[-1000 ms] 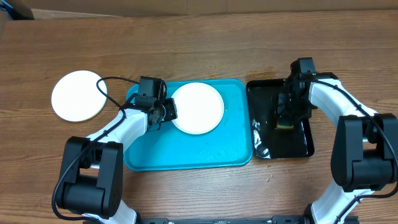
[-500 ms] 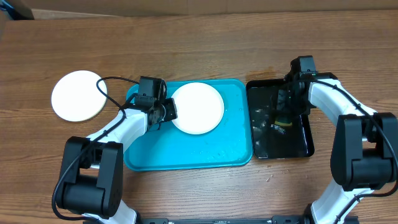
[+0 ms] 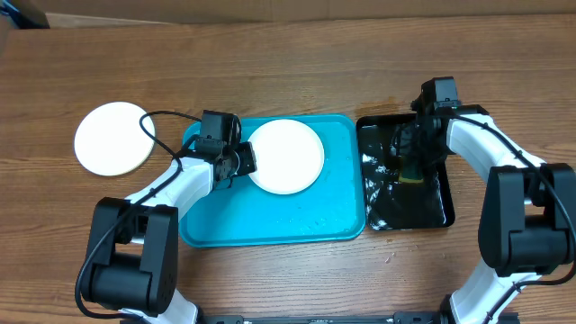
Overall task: Clean dirty plates on tray and stack at the side
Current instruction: 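Return sponge to the black tray and release it, right gripper, then lift the white plate off the teal tray with left gripper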
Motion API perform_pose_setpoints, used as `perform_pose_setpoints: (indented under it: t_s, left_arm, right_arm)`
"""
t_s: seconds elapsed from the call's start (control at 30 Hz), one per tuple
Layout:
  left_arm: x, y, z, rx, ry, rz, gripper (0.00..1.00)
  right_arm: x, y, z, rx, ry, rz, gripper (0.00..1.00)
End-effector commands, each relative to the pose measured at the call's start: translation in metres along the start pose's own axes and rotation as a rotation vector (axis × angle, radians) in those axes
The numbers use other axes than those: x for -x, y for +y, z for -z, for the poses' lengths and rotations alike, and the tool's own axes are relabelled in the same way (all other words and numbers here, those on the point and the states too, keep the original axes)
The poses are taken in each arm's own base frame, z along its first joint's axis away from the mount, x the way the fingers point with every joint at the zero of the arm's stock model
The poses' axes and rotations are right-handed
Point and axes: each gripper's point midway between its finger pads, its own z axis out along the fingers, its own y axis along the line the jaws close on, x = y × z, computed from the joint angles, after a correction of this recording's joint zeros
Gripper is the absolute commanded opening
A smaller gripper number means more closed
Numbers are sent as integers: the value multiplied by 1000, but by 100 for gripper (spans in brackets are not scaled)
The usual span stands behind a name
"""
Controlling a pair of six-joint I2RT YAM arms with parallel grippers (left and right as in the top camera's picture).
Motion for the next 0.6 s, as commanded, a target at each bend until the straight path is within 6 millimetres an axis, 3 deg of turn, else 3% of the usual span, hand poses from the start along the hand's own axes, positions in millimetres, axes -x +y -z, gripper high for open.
perform_pose_setpoints:
  t_s: [0.0,0.07,0.27,0.4,0.57]
  left_arm:
    - [-5,2,-5,8,16,-8,4]
    - [-4,2,-4,7,13,-15,4]
    - [8,-5,16,3,-36,-108,4]
    - [25,-17,45,-9,-127,-124,4]
    - [47,-21,84,86,-278,-157,4]
  right_arm:
    - [-6,1,-7,17,24,-5,4]
    - [-7,4,-5,31,33,-6,49]
    - [-4,10,22,44,53,-8,98]
    - [1,14,49,50,23,-4,100]
    - [2,18,68,70,-9,0,100]
